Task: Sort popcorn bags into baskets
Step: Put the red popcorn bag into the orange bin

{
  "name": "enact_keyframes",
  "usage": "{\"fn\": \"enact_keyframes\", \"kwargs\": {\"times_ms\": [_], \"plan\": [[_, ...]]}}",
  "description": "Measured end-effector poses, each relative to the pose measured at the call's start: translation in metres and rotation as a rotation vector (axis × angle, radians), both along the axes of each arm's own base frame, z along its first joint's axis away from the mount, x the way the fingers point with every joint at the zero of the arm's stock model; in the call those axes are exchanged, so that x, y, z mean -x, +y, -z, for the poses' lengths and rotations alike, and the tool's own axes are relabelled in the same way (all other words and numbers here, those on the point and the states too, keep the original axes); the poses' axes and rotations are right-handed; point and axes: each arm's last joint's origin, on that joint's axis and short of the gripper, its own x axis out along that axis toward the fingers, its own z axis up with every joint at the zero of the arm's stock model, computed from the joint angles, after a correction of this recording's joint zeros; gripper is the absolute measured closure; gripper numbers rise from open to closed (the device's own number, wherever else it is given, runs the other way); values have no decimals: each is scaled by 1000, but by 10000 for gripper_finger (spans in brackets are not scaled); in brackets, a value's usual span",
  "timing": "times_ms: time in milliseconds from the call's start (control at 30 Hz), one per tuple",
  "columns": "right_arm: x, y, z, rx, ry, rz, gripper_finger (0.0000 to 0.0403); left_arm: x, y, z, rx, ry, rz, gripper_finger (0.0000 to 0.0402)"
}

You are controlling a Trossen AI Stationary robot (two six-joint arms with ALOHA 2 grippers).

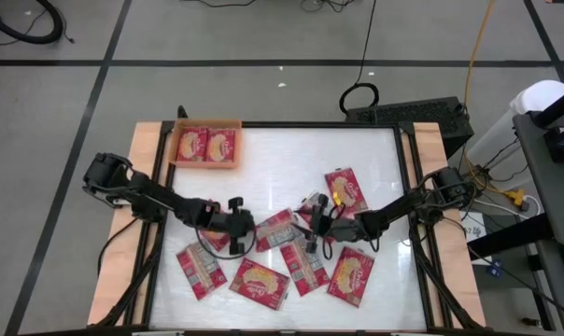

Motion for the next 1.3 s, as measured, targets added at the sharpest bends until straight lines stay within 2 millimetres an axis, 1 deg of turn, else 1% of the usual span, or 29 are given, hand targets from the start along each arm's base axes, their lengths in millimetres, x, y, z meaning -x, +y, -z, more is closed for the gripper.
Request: {"fn": "enact_keyframes", "kwargs": {"times_ms": [100, 200, 300, 367, 500, 567, 633, 700, 800, 867, 933, 1100, 1133, 1167, 1200, 1300], "plan": [[4, 12, 3, 56, 44, -53, 229, -2, 14, -12, 23, -57, -70, 384], [7, 22, 4, 128, 79, -67, 224, -4, 29, -24, 53, -121, -146, 393], [3, 31, -1, 223, 125, -26, 201, -7, 42, -38, 121, -211, -180, 395], [-2, 34, -5, 275, 146, -4, 177, -8, 49, -42, 172, -246, -188, 392], [-7, 31, -9, 392, 170, 90, 128, -12, 59, -46, 255, -289, -187, 397], [-8, 27, -10, 453, 193, 95, 110, -13, 62, -47, 287, -307, -196, 396], [-10, 22, -9, 516, 230, 81, 102, -14, 64, -46, 303, -308, -215, 393], [-12, 17, -8, 537, 248, 64, 102, -14, 66, -48, 312, -328, -226, 392], [-14, 7, -8, 536, 261, 93, 123, -15, 68, -50, 341, -347, -214, 397], [-16, 2, -8, 548, 268, 105, 157, -15, 69, -50, 359, -340, -203, 397], [-17, -3, -8, 552, 275, 115, 207, -15, 69, -50, 367, -341, -207, 392], [-18, -8, -8, 546, 281, 133, 355, -17, 69, -52, 364, -371, -197, 375], [-18, -8, -8, 553, 285, 132, 376, -17, 69, -53, 357, -378, -189, 370], [-18, -8, -8, 560, 288, 131, 386, -17, 69, -53, 346, -381, -178, 363], [-18, -8, -8, 561, 288, 130, 388, -17, 69, -54, 335, -386, -163, 354], [-18, -8, -9, 528, 267, 137, 370, -15, 72, -60, 270, -412, -125, 320]]}}
